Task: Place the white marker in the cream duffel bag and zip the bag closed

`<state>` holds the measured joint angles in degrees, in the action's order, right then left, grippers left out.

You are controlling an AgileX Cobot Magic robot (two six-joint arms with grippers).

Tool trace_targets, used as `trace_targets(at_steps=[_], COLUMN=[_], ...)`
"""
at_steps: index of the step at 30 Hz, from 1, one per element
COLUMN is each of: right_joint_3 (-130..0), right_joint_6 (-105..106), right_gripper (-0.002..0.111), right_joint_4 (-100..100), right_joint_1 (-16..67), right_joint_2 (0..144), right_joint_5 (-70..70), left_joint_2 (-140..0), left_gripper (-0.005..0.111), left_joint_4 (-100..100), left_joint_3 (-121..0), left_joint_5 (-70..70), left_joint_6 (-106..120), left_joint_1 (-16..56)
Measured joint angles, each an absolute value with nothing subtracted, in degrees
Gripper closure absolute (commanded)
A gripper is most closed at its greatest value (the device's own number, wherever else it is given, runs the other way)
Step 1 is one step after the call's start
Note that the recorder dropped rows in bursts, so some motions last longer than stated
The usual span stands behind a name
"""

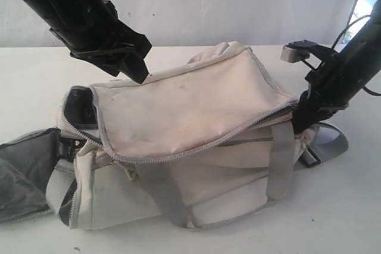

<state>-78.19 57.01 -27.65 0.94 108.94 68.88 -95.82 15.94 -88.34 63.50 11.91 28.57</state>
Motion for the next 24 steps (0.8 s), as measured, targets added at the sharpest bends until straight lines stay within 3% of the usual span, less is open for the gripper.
trace_targets(at_steps=[15,18,20,24], right_joint_3=[-78.29,-78.29,-78.29,-78.29], right_joint_6=[36.42,36.22,36.09,35.98], right_gripper=[0.108,0.101,0.09,0.089], right_joint_4=[-22.21,-22.1,-22.21,-22.1], right_joint_1=[0.94,0.94,0.94,0.94], right_joint_2=[108.13,108.13,108.13,108.12], right_joint_5=[69.48,69.48,69.48,69.58], left_joint_2=[-95.82,-95.82,-95.82,-95.82], left_gripper=[0.051,0.051,0.051,0.051], left_joint_4=[15.94,15.94,15.94,15.94], left_joint_3=[-88.34,-88.34,-88.34,-88.34], left_joint_5=[63.07,63.07,63.07,63.07], left_joint_6=[11.91,12.15,12.15,12.27], left_joint_1=[28.57,28.57,28.57,28.57])
